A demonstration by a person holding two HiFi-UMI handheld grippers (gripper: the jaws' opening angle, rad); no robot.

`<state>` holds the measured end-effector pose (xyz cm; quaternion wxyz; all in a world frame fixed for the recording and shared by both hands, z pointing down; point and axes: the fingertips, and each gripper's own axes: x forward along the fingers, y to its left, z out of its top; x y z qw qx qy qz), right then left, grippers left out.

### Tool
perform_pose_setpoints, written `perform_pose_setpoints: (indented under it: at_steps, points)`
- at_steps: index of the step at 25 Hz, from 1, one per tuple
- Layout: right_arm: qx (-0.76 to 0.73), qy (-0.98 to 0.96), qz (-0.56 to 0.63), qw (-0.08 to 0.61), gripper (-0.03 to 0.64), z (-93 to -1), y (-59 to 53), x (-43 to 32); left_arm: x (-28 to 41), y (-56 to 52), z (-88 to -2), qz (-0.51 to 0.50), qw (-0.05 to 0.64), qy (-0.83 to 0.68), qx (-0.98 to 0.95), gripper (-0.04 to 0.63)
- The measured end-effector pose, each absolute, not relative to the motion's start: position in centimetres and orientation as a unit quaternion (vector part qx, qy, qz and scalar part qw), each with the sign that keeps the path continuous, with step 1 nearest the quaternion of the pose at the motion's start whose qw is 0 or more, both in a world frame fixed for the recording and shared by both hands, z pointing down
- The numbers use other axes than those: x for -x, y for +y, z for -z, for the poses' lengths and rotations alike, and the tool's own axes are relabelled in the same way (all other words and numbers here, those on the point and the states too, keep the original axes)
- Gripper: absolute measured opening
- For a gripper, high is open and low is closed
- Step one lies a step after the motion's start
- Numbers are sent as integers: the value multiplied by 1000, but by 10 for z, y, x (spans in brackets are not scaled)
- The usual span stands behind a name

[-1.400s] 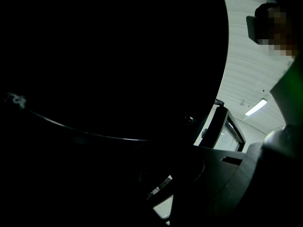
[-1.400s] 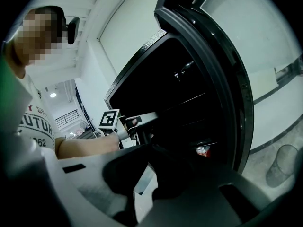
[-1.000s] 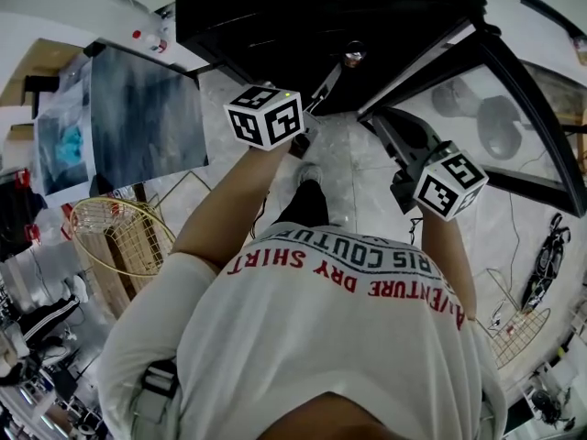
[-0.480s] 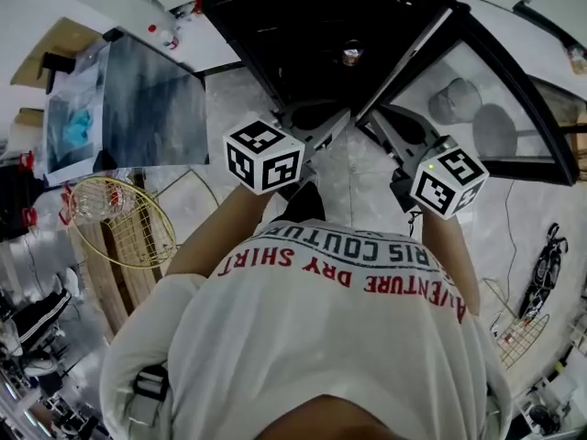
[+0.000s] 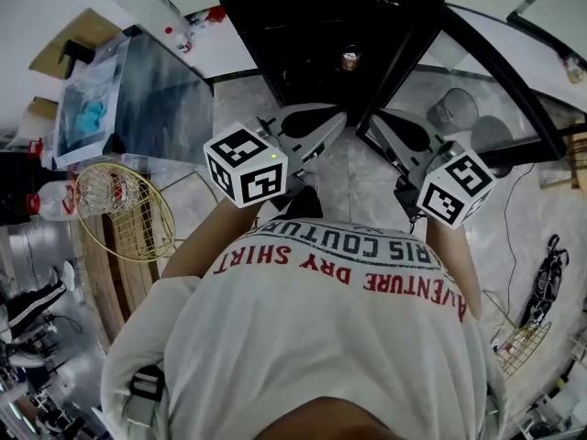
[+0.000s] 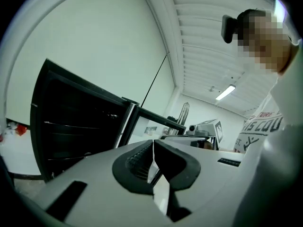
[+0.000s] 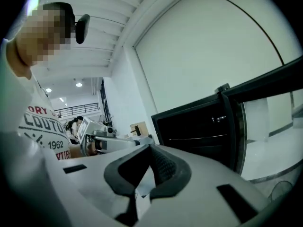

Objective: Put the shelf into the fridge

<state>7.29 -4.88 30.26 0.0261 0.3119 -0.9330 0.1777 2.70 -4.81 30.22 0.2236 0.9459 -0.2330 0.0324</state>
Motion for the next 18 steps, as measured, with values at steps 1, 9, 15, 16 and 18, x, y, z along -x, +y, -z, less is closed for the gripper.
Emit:
perform_pose_setpoints:
  at_steps: [1, 9, 15, 16, 18]
  points:
    - [-311, -934, -175, 25, 23, -300, -46, -74, -28, -44, -300, -33, 220, -233, -947, 34]
    - [-300, -939, -166, 21, 23, -294, -43, -66, -18, -41, -294, -39, 206, -245, -947, 34]
    - [-290, -942, -165, 24, 23, -298, -39, -60, -13, -37, -293, -43, 195, -252, -947, 34]
    - [-288, -943, -165, 23, 23, -298, -40, -59, -11, -39, -294, -43, 195, -254, -946, 34]
    - [-286, -944, -165, 23, 23, -298, -42, -56, -8, -41, -295, -43, 194, -257, -946, 34]
